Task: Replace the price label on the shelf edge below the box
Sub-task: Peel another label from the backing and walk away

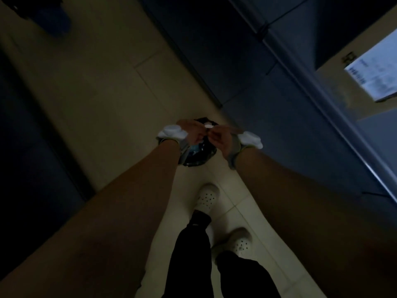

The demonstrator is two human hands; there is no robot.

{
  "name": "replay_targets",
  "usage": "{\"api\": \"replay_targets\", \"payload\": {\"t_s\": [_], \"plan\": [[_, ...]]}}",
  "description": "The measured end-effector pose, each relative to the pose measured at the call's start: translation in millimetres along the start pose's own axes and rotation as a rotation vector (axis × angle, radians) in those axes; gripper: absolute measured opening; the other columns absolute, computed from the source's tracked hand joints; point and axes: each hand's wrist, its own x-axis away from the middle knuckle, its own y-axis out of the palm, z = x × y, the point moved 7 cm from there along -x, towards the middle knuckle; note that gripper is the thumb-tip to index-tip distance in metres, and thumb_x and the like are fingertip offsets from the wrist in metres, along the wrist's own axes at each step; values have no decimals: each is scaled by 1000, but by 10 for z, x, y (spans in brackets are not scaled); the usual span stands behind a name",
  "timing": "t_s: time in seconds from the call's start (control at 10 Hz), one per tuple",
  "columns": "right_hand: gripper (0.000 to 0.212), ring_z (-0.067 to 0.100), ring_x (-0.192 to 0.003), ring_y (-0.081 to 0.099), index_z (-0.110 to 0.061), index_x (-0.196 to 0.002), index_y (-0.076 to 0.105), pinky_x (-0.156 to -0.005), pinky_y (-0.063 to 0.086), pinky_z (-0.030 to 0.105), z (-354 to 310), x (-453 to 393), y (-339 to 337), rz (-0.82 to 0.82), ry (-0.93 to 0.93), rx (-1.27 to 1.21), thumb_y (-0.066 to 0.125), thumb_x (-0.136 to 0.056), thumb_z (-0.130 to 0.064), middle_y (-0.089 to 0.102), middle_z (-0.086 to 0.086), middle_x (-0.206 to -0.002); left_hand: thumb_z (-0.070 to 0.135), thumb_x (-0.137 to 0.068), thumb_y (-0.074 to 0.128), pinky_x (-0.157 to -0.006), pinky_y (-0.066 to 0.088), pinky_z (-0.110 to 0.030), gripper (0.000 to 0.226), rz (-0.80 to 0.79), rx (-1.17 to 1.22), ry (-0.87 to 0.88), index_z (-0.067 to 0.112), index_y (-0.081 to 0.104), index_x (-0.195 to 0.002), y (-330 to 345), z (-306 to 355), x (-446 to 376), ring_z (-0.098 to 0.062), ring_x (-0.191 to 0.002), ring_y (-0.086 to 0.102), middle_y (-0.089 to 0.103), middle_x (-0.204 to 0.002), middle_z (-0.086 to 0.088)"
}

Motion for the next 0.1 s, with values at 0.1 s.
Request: {"api": "replay_targets", "payload": {"t_s": [0.1], "plan": [[11,11,-79,59,-13,-91,52,-52,54,16,94,-210,12,17,30,-10,48,-95,-5,55,2,-92,1,-90,57,-59,50,-22,35,30,-64,-48,-3,55,-125,-54,-176,-296,-34,-117,59,59,-129,-22]]}}
